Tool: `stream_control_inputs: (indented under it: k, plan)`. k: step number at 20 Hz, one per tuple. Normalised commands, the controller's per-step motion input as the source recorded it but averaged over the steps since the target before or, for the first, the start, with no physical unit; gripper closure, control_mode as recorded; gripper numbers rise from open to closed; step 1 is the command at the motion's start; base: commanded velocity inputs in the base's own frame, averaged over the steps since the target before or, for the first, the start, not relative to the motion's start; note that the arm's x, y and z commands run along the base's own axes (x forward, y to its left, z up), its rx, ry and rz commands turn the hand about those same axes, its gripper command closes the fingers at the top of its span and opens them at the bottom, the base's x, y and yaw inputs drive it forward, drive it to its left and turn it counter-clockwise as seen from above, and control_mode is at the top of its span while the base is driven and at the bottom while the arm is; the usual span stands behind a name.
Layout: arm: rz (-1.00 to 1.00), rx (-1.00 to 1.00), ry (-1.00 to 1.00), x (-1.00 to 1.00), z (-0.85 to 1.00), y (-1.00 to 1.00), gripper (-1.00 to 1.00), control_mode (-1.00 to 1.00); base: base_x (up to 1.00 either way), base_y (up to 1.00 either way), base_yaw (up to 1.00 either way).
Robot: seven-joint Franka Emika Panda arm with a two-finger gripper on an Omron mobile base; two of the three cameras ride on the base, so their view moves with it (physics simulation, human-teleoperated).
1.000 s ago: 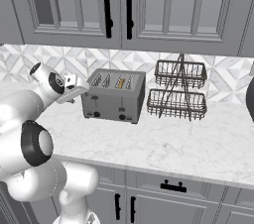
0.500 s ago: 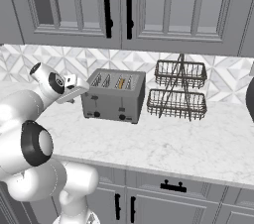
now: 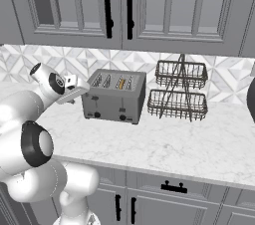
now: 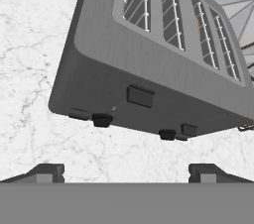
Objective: Start the toaster. Once the lever pops up, take the bread to the plate on the dining counter.
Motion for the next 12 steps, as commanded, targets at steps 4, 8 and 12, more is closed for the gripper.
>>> stream_control_inputs:
  k: [4,8,12]
  plan:
    - [0.00,0.00,0.00,0.00,0.00,0.00,-1.00,-1.00,0.00,0.00,0.00]
    - [0.00,0.00,0.00,0.00,0.00,0.00,-1.00,-1.00,0.00,0.00,0.00]
    - [0.00,0.00,0.00,0.00,0.00,0.00,-1.00,-1.00,0.00,0.00,0.00]
